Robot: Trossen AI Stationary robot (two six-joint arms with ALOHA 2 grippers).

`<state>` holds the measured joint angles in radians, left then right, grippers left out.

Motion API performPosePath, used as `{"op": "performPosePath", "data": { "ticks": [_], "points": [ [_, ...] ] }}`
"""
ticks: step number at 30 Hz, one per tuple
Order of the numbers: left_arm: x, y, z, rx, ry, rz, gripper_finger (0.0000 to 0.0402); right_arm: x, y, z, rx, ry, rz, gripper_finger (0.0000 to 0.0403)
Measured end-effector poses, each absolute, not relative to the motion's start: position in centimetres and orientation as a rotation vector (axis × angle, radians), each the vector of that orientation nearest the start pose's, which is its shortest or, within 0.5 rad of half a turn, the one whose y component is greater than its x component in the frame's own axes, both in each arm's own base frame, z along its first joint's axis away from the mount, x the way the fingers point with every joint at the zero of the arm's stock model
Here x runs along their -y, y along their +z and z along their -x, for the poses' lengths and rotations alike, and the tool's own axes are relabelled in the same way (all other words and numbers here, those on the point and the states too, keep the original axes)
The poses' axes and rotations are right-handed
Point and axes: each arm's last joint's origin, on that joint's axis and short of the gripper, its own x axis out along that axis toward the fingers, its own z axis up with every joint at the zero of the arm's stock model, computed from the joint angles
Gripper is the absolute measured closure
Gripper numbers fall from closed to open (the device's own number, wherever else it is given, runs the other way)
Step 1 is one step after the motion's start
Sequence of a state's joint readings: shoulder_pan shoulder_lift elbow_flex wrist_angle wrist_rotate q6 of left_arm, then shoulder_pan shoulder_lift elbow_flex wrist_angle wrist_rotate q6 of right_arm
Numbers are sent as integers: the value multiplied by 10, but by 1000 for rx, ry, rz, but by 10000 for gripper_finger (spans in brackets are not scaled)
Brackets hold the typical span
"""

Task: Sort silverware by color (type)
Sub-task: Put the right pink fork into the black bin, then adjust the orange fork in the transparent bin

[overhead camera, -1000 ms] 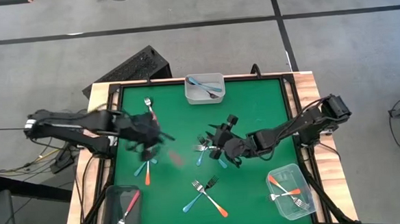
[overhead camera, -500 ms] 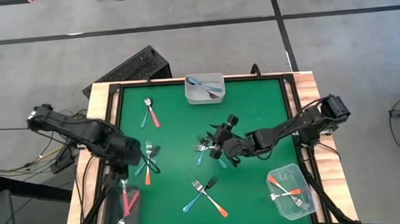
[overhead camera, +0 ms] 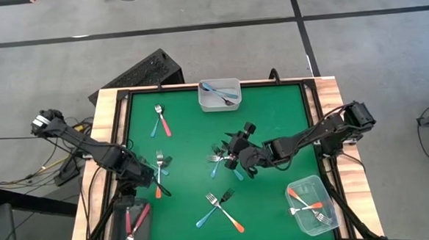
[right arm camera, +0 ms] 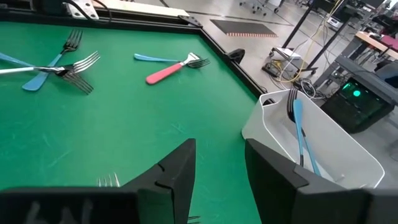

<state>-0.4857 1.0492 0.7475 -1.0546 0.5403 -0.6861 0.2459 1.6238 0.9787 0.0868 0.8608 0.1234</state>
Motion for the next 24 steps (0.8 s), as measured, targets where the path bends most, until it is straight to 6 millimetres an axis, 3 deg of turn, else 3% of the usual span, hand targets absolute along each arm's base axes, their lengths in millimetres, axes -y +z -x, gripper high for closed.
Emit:
{"op": "performPosePath", "data": {
  "ticks": [9, 17, 21, 24],
  "points": [
    [96, 233, -155, -1375, -375, 541, 267, -61, 222, -334, -444, -626, 181, 239],
    [97, 250, -169, -1162, -305, 486, 256, -61, 221, -334, -450, -621, 186, 239],
    [93, 259, -175, -1026, -204, 335, 255, -64, 221, -335, -463, -535, 160, 239],
    [86, 261, -179, -890, 1, 128, 255, -69, 228, -339, -453, -464, 134, 239]
  ]
}}
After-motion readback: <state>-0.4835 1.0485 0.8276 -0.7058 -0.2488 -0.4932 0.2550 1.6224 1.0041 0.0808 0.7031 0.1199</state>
